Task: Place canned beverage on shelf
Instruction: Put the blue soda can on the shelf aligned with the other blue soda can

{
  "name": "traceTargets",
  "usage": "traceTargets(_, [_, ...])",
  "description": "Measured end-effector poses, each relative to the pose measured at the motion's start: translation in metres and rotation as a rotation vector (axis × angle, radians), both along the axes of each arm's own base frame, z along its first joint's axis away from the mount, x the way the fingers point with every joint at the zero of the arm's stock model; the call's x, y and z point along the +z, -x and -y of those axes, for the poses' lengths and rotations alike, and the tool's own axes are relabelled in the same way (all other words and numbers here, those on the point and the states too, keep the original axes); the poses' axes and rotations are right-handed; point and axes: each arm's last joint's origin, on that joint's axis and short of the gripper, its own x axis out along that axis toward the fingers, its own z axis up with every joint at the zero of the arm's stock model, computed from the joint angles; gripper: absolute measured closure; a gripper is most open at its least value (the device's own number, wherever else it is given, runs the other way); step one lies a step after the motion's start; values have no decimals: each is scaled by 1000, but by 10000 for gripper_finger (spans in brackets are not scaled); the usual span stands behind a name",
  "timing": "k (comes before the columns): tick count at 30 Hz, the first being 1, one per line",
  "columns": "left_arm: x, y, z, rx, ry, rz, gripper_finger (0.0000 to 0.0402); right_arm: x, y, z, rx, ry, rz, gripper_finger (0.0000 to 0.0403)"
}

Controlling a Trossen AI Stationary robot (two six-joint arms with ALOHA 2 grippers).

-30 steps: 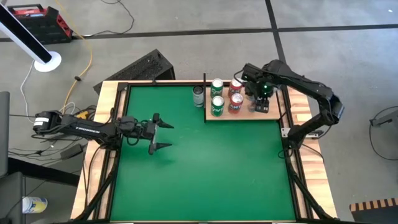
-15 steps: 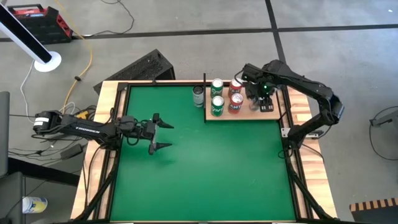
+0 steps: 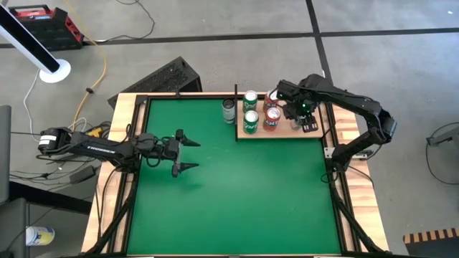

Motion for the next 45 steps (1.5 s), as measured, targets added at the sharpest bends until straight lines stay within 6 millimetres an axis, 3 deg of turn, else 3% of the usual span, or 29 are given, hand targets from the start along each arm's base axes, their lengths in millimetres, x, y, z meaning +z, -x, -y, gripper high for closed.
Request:
traceTargets(9, [0, 0, 0, 14, 0, -1, 24, 0, -8, -11, 56, -4, 12, 134])
traceTargets(45, [0, 0, 0, 15, 0, -5, 24, -1, -11, -10, 48, -34, 70, 132])
